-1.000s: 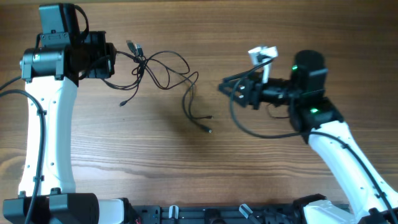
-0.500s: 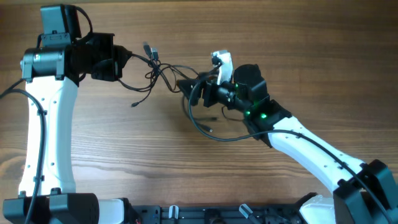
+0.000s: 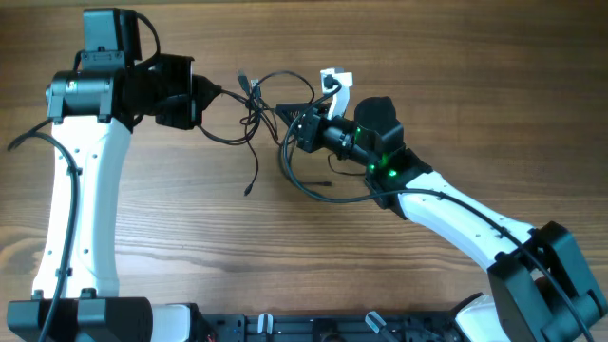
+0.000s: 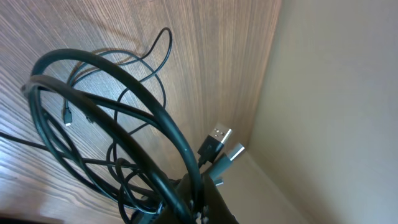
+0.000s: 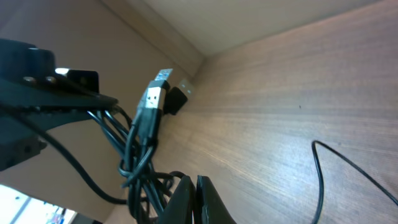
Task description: Untangle cables
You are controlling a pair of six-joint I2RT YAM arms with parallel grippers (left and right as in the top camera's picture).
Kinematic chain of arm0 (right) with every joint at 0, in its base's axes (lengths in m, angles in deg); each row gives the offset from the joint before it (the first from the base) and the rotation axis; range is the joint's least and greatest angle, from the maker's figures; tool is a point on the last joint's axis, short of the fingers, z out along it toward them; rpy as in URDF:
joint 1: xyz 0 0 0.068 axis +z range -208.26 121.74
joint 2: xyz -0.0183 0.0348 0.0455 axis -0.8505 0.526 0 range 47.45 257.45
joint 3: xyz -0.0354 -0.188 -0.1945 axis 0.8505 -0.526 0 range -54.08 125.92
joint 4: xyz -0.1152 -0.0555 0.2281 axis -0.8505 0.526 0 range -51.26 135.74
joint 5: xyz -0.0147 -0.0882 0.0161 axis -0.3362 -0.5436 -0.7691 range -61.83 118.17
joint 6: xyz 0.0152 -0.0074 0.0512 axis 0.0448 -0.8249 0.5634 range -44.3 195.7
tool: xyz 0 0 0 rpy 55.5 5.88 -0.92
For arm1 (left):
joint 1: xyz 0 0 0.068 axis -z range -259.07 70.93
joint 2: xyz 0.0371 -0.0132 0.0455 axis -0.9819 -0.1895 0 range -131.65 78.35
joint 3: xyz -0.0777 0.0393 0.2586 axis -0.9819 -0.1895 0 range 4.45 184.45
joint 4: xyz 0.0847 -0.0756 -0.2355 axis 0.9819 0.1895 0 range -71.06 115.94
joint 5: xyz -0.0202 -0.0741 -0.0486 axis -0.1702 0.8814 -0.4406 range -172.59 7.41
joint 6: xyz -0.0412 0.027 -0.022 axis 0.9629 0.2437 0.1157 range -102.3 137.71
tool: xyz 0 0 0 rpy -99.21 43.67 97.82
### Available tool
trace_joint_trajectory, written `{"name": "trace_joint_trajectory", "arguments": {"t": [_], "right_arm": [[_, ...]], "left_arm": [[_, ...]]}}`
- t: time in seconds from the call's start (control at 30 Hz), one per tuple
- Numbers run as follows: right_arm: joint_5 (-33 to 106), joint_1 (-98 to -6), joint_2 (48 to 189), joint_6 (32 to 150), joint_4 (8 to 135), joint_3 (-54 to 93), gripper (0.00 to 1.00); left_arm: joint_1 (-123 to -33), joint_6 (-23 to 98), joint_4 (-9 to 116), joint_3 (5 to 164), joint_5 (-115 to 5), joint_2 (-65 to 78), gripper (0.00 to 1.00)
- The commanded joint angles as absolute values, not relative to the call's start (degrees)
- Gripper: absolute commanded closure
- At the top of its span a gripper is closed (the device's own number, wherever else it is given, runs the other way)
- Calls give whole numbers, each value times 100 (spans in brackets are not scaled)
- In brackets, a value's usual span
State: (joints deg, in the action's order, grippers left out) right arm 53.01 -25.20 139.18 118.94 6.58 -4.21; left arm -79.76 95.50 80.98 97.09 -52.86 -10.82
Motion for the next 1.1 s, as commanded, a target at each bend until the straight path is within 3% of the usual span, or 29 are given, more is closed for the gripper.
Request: {"name": "trace_joint_trajectory", "arguments": {"t": [0.0,0.1,0.17,0.4,0.5,0.53,0.6,0.63,0.67,0.7,0.73,0.77,0.9,1.0,1.07], "right_arm": [[5351,-2805,13985,11619,312,-393,96],[4689,-3294,13985,11350,605,-393,95],[4044,-4009,13985,11348,1132,-393,96],[4070,-6295,13985,11698,2454,-393,96],[6335,-6531,13983,11475,2411,-393,95],[7718,-6341,13983,11232,2146,-393,95],[8874,-5797,13983,10484,2083,-393,95],[9108,-5351,13981,10115,2229,-393,90],[8988,-4986,13981,9818,2380,-393,78],[8498,-4756,13981,9728,2623,-393,75],[7897,-4638,13975,9733,2911,-393,60],[6743,-4597,13970,9737,3630,-393,0],[3919,-5189,13937,10502,5853,-393,0],[4016,-5757,13673,9678,6234,-393,0],[5137,-5937,13249,8327,6063,-393,0]], "left_arm": [[-7954,9022,8266,9742,-5192,-940,96],[-7954,8289,8304,9742,-4866,-940,96],[-7954,7089,8135,9742,-4271,-940,96],[-7954,4877,8749,9742,-3721,-940,96],[-7948,5037,8553,9740,-3723,-942,96],[-7900,5448,8275,9740,-3725,-942,96],[-7629,6034,7687,9740,-3992,-951,96],[-7388,6525,7453,9740,-4623,-955,96],[-7172,6770,7289,9740,-5159,-957,96],[-7023,6786,7160,9740,-5423,-957,96],[-6962,6759,7071,9740,-5535,-955,96],[-6984,6740,7032,9742,-5550,-953,96],[-7432,6012,7185,9742,-5458,-951,96],[-7513,4989,7272,9740,-5463,-951,96],[-7493,3988,7276,9740,-5050,-951,96]]}}
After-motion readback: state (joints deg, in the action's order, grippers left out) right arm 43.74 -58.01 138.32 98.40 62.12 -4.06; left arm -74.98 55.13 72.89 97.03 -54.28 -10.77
